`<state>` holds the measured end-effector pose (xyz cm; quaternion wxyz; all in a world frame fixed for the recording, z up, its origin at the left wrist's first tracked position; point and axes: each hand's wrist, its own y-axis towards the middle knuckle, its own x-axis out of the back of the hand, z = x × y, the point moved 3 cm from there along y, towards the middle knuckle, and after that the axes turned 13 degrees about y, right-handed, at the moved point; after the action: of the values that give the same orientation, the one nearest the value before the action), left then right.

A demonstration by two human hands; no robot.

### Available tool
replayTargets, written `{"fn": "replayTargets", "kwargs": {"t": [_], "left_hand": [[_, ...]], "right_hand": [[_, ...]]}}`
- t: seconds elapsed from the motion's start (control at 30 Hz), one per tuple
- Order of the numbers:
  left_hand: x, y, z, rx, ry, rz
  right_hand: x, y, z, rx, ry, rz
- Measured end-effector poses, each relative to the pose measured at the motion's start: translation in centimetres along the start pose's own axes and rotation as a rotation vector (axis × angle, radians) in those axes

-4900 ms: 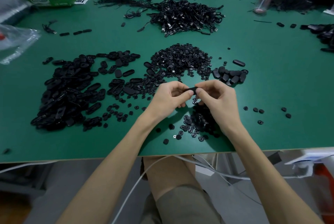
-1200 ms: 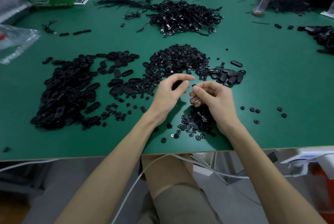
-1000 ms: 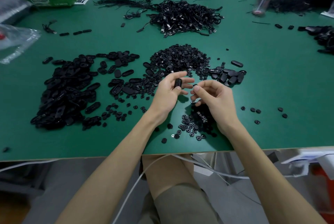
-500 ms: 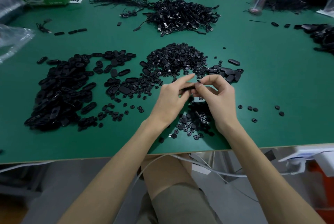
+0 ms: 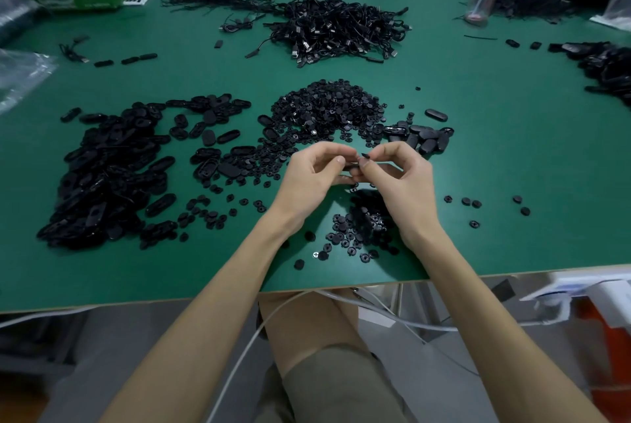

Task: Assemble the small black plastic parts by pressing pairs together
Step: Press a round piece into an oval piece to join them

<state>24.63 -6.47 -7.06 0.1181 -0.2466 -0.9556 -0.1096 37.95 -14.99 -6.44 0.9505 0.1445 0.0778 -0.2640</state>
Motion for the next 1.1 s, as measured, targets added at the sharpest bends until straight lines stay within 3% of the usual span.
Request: {"fn": "replayTargets", "kwargs": {"t": [0.43,0.77,1.0,1.1], "left_hand": [[0.5,-0.1,-0.2,-0.030,0.076,-0.053],[0.6,-0.1,-0.1,-0.031,0.065,-0.081],[1.7,0.0,0.7,0.102,-0.114,-0.303],[1.8,0.0,0.9,0.143,-0.177,-0.341]], "right_hand": [[0.5,0.2,-0.7,-0.083,0.013,-0.064],[0.1,0.3,-0.6,-0.047,-0.103,0.000],[-0.5,0.0,-0.6,0.081,-0.532,0.101],[-0.6,0.1,-0.9,0.045,-0.753,0.127]]}}
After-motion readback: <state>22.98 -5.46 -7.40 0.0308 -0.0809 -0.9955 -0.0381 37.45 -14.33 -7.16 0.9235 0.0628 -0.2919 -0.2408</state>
